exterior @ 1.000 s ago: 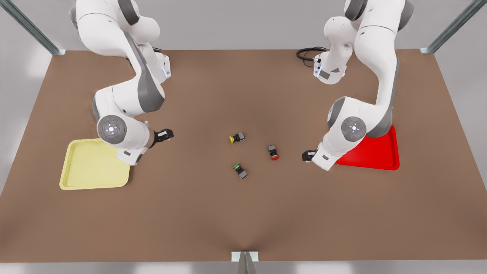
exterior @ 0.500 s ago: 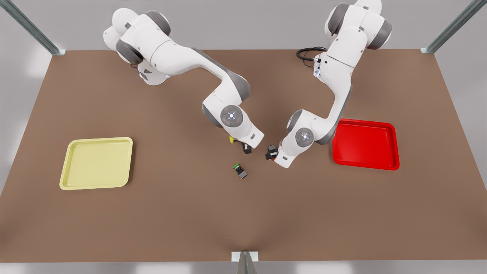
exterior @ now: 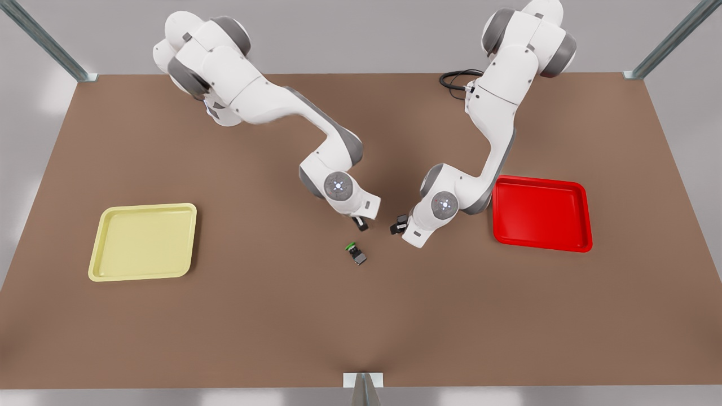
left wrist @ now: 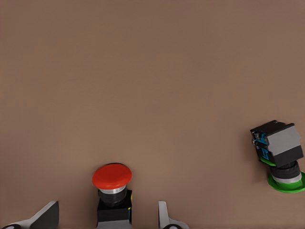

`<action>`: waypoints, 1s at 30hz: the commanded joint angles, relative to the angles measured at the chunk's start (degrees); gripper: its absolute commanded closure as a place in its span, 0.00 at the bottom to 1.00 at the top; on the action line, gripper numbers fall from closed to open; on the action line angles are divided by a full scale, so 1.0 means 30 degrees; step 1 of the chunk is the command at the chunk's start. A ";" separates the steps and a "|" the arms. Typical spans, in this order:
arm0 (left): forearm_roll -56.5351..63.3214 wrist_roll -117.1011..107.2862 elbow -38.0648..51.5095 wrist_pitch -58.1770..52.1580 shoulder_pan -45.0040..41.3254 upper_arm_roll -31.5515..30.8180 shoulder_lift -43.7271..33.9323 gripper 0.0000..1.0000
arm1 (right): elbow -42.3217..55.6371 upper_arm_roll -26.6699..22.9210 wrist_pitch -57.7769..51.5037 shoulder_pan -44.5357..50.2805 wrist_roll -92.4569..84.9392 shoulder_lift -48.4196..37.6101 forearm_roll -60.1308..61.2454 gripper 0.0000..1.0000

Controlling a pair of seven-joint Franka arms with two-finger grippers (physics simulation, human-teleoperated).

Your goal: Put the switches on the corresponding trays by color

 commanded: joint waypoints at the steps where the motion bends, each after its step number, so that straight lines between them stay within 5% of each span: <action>1: 0.0007 0.0028 0.0000 0.0000 0.0000 0.0000 -0.0001 0.00 | -0.0623 0.0001 0.0520 -0.0036 0.0032 -0.0314 0.0001 0.00; 24: -0.0022 -0.0060 -0.0029 0.0264 -0.0527 0.0058 0.1083 0.00 | -0.2881 -0.1288 0.3335 0.2337 0.5157 -0.0169 -0.3075 0.00; 25: -0.0022 -0.0060 -0.0029 0.0264 -0.0527 0.0058 0.1083 0.01 | -0.3116 -0.1288 0.3423 0.2395 0.5276 -0.0227 -0.3105 0.00; 27: -0.0022 -0.0060 -0.0234 0.0293 -0.0527 0.0058 0.1083 0.22 | -0.3087 -0.1288 0.3452 0.3010 0.5656 -0.0140 -0.3192 0.00; 30: -0.0022 -0.0060 -0.0234 0.0293 -0.0527 0.0058 0.1083 0.27 | -0.4169 -0.1229 0.4826 0.3216 0.7355 -0.0169 -0.4599 0.00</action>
